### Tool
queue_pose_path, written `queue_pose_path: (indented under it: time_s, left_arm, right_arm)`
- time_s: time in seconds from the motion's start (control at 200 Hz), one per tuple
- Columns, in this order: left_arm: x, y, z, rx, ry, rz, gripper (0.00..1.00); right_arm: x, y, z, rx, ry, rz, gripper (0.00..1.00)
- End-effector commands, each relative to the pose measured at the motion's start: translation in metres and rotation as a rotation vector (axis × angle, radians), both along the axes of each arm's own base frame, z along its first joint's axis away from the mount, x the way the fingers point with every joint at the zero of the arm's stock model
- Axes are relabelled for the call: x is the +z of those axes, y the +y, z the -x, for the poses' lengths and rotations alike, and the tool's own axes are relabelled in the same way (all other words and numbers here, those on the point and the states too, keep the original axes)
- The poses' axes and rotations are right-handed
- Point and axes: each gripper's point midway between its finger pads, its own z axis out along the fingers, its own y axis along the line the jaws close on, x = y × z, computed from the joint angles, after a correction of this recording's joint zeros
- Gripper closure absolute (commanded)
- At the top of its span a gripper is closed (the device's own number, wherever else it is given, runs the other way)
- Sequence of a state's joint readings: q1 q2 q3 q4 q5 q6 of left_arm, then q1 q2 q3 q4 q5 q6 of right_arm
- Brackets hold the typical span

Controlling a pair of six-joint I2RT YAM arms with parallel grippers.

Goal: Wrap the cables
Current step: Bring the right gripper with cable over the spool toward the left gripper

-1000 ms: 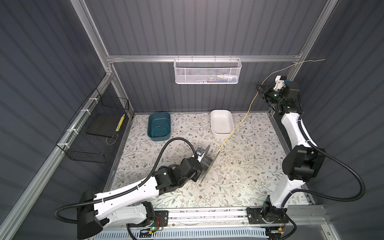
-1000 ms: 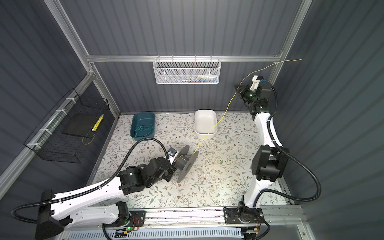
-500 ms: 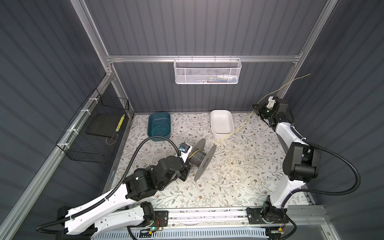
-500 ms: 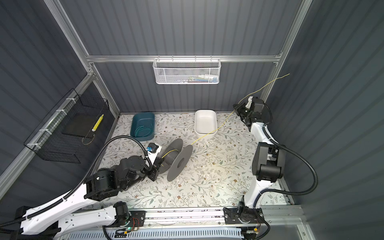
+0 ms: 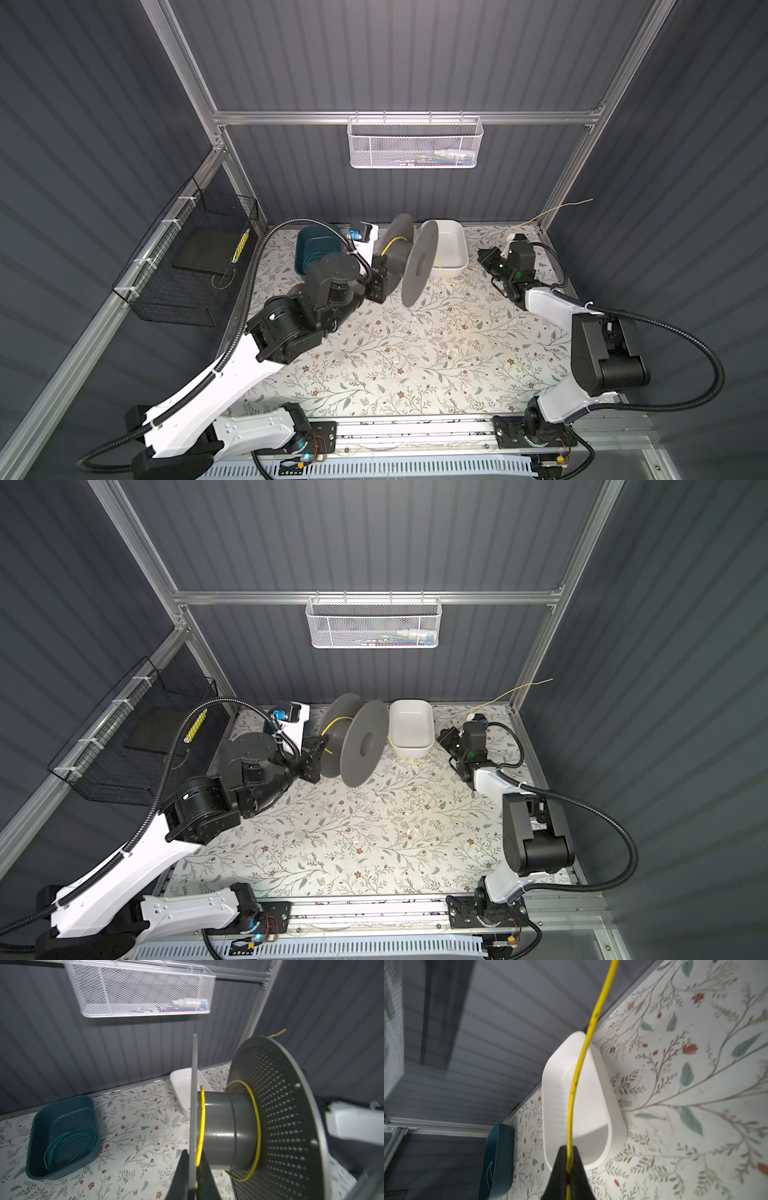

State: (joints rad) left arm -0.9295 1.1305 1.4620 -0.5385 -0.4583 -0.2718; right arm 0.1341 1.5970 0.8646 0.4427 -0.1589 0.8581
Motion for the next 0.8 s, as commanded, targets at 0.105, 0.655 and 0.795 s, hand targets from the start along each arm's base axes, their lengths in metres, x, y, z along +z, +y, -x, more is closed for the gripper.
queue_pose_path:
  time_s: [0.105, 0.655, 0.795]
  left_arm:
    - [0.032, -0.004, -0.066, 0.178, -0.097, 0.228, 1.00]
    - [-0.161, -0.039, -0.142, 0.364, 0.045, -0.224, 1.00]
    - [-0.201, -0.049, -0.119, 0.297, 0.101, -0.329, 1.00]
  right_arm:
    - [0.018, 0.061, 0.040, 0.053, -0.114, 0.035, 1.00]
    - [0.185, 0.158, 0.143, 0.385, -0.440, 0.087, 1.00]
    - [0.221, 0.169, 0.129, 0.422, -0.494, 0.121, 1.00]
